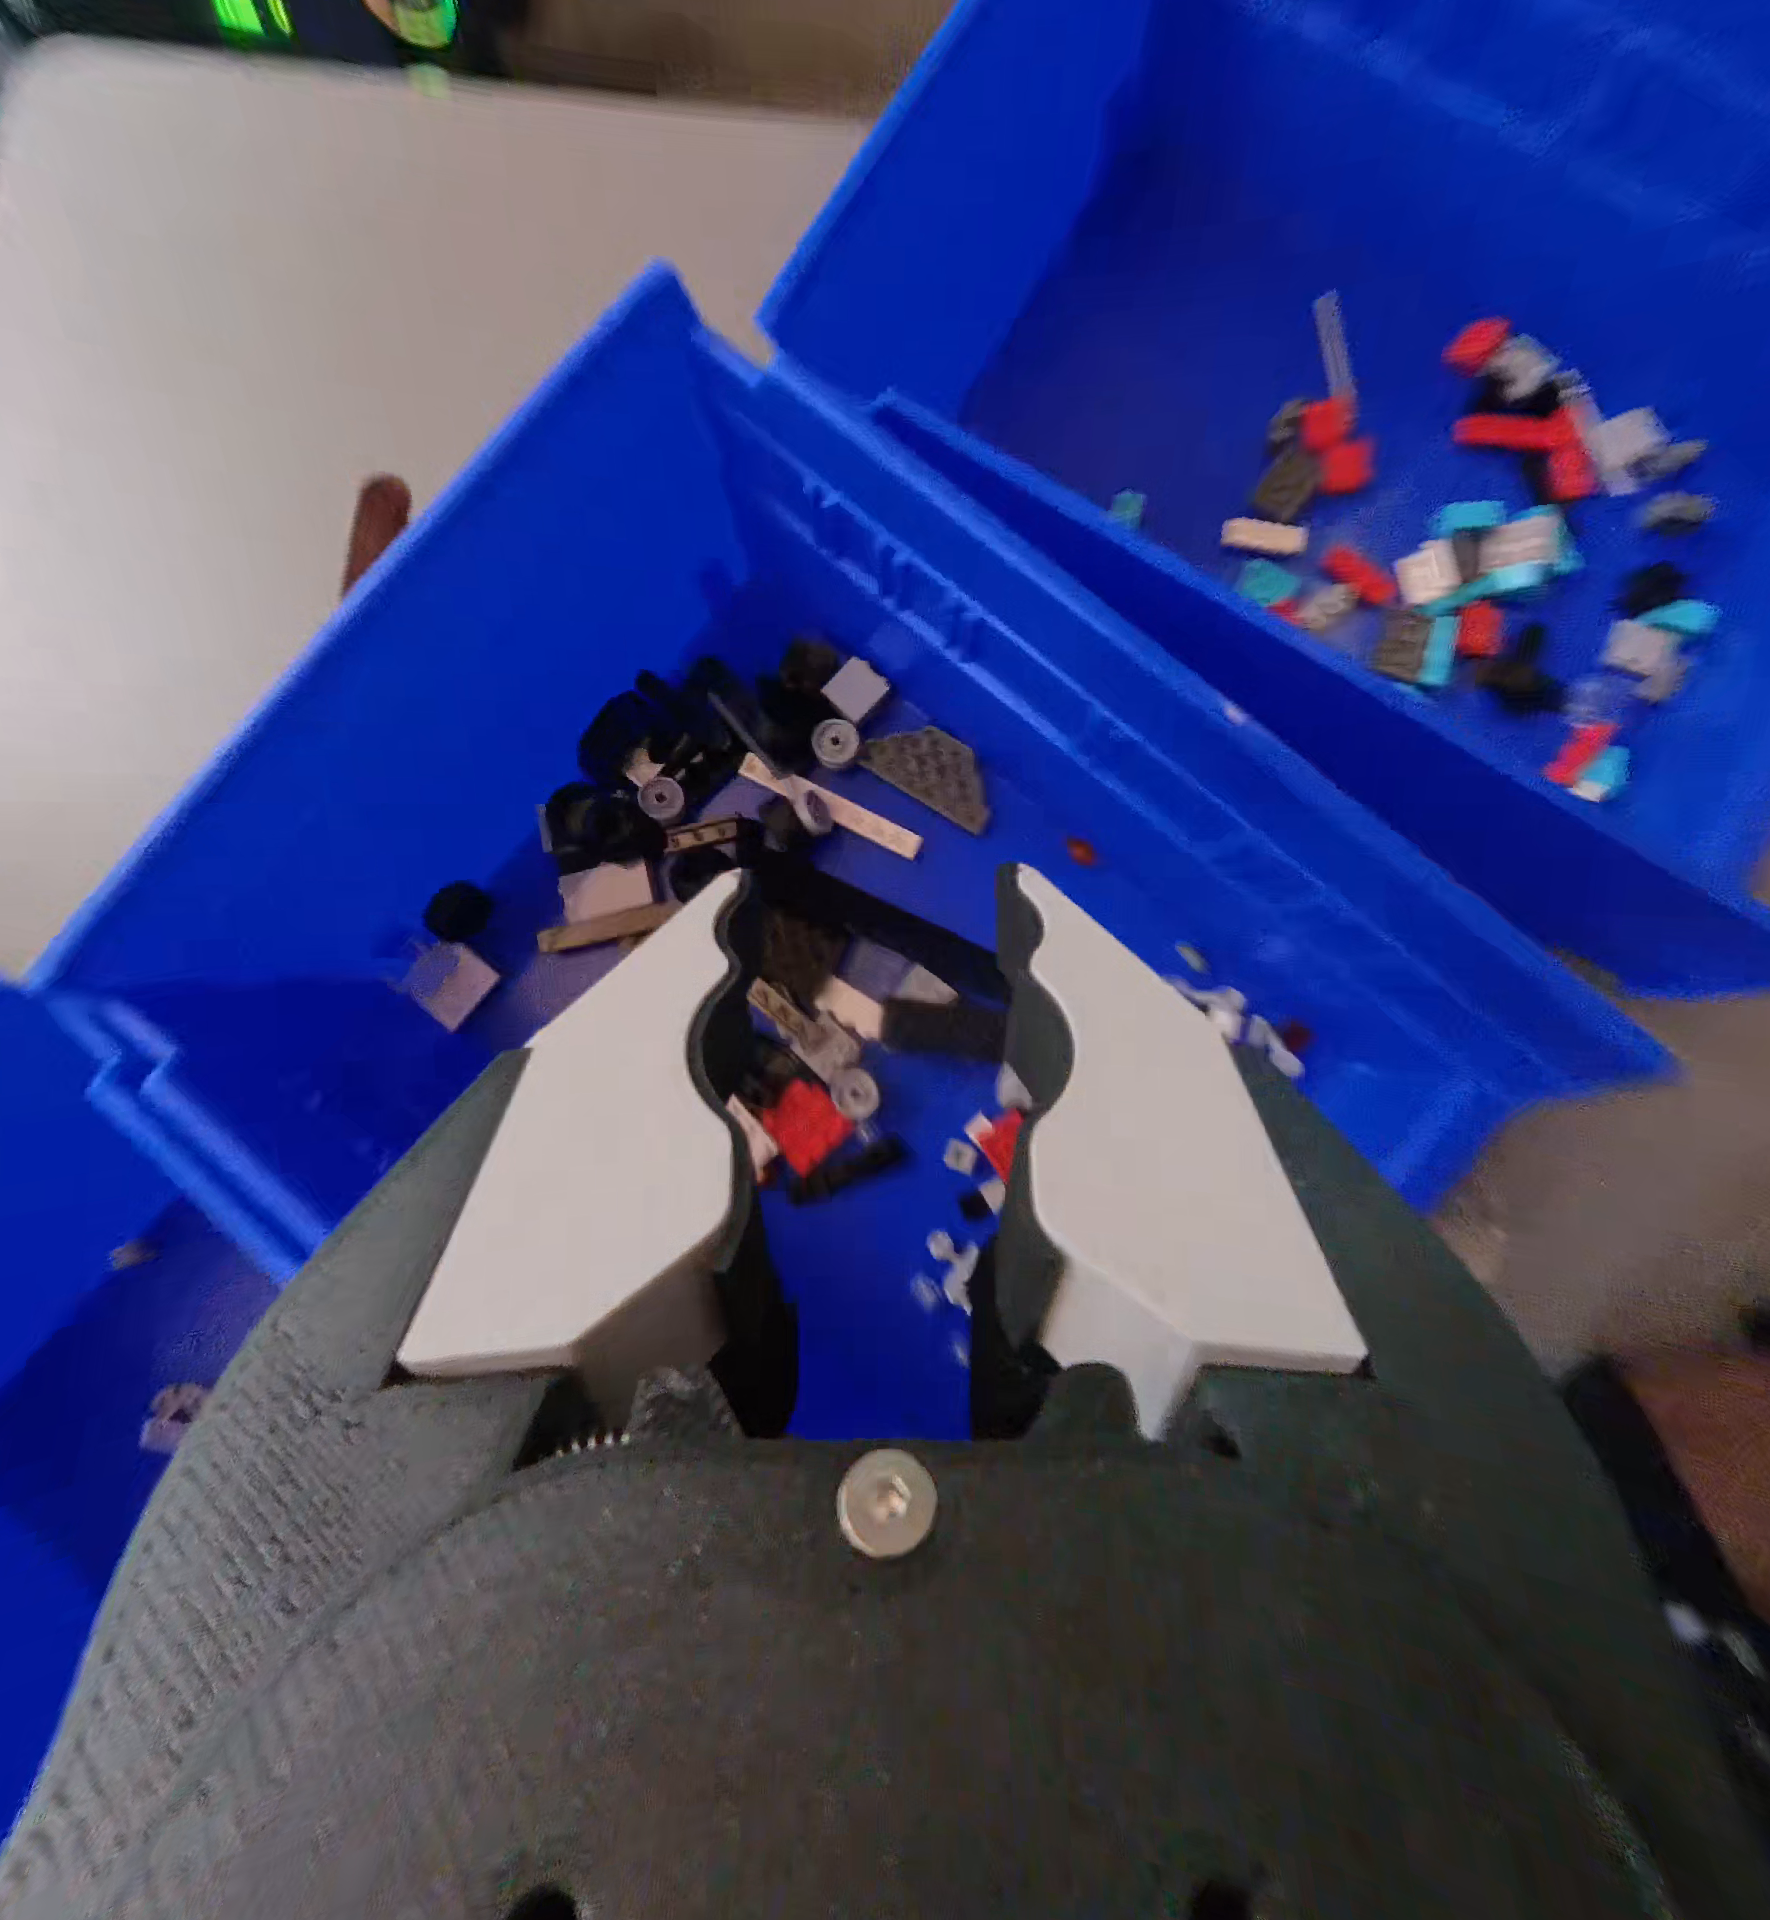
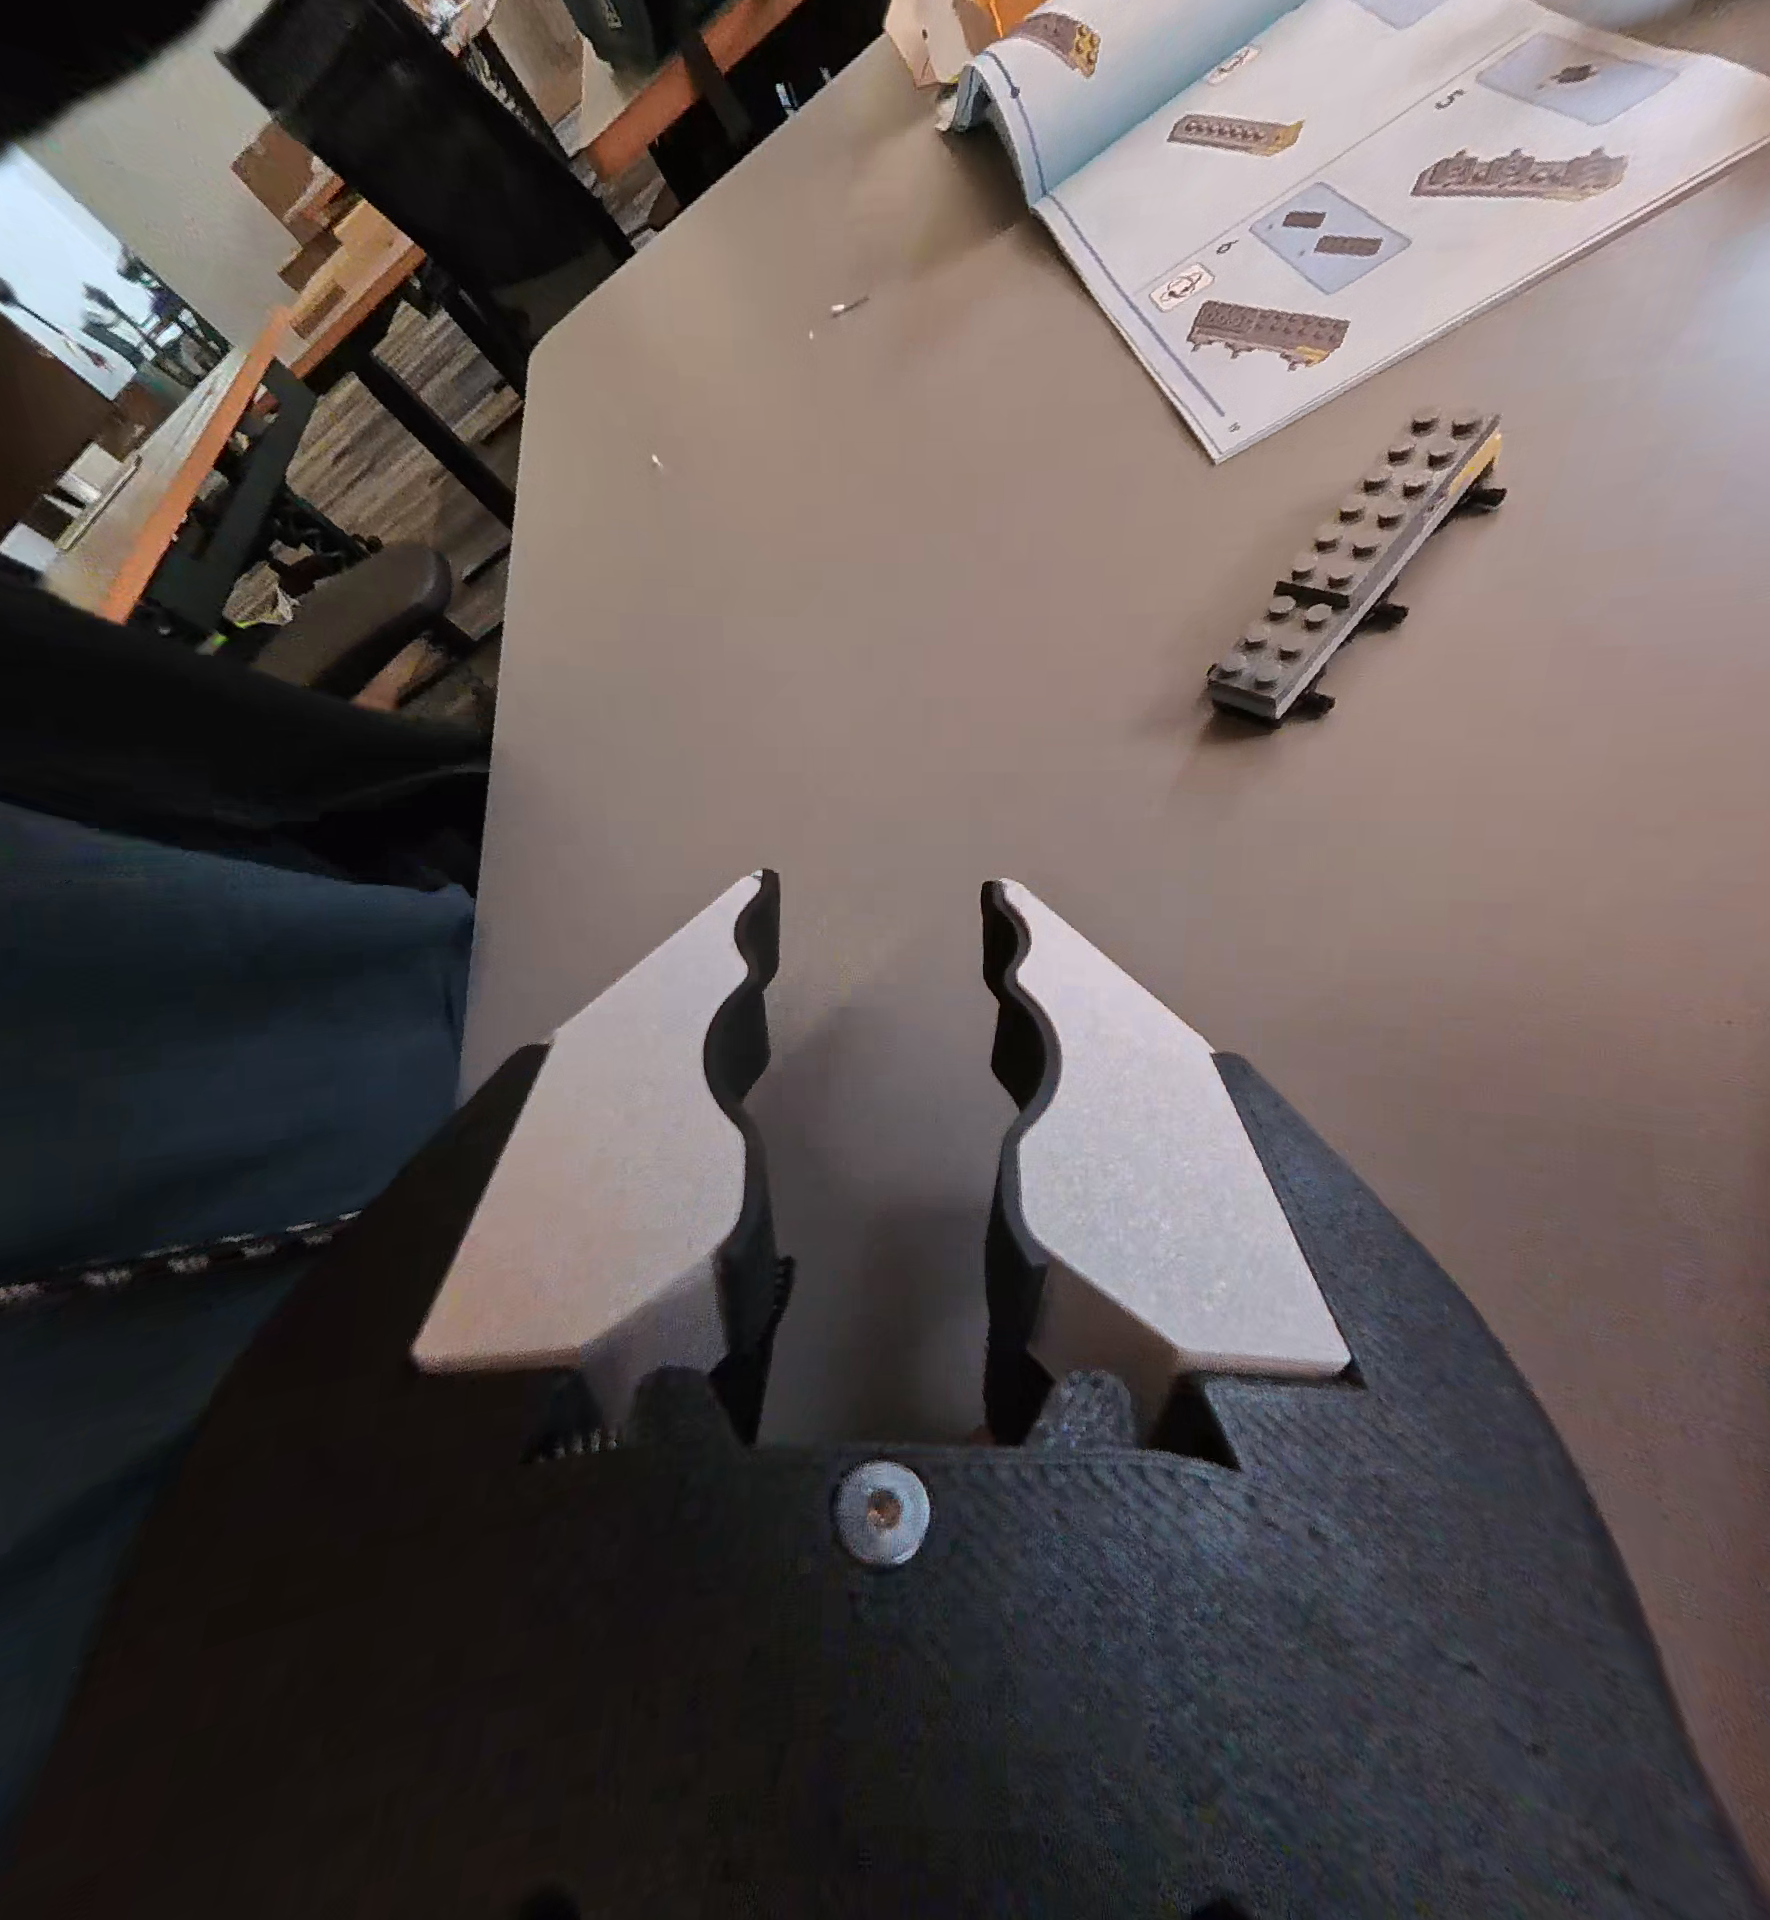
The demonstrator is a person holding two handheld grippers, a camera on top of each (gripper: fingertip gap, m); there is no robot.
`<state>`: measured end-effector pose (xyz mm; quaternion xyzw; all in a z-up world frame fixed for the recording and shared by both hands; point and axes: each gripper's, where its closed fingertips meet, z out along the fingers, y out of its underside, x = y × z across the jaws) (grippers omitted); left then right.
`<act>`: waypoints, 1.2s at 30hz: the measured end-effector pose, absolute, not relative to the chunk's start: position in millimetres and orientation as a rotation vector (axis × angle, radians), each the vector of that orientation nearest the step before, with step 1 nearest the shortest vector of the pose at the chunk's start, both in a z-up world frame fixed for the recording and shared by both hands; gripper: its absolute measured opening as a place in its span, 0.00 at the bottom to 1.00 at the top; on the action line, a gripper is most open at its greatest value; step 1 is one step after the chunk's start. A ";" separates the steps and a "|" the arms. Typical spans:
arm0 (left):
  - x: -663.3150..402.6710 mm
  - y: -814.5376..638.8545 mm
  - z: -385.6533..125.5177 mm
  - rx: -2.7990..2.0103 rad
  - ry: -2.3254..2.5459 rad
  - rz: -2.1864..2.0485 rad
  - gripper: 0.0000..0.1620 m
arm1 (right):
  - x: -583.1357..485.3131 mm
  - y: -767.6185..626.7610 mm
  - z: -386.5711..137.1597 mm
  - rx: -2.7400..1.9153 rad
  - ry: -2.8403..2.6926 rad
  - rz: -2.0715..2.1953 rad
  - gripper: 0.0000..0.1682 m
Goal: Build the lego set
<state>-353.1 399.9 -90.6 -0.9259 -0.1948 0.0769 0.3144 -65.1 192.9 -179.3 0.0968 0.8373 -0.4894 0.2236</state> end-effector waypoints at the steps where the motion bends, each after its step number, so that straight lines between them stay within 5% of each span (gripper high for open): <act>1: -367.2 408.8 -107.9 -2.480 -0.546 0.187 0.28 | -64.2 193.1 -179.7 0.259 2.318 -1.349 0.24; 6: -411.1 433.1 -168.8 -2.488 -0.807 0.006 0.27 | -59.3 193.9 -182.7 0.213 2.355 -1.333 0.24; 13: -420.6 450.1 -191.0 -2.328 -0.981 -0.228 0.26 | -54.9 194.3 -186.3 0.172 2.390 -1.309 0.25; 20: -407.3 442.9 -200.2 -2.241 -1.082 -0.404 0.12 | -55.5 194.1 -186.6 0.181 2.387 -1.306 0.25; 36: -412.2 400.5 -186.5 -2.609 -0.817 0.054 0.18 | -54.6 193.6 -188.5 0.176 2.395 -1.291 0.25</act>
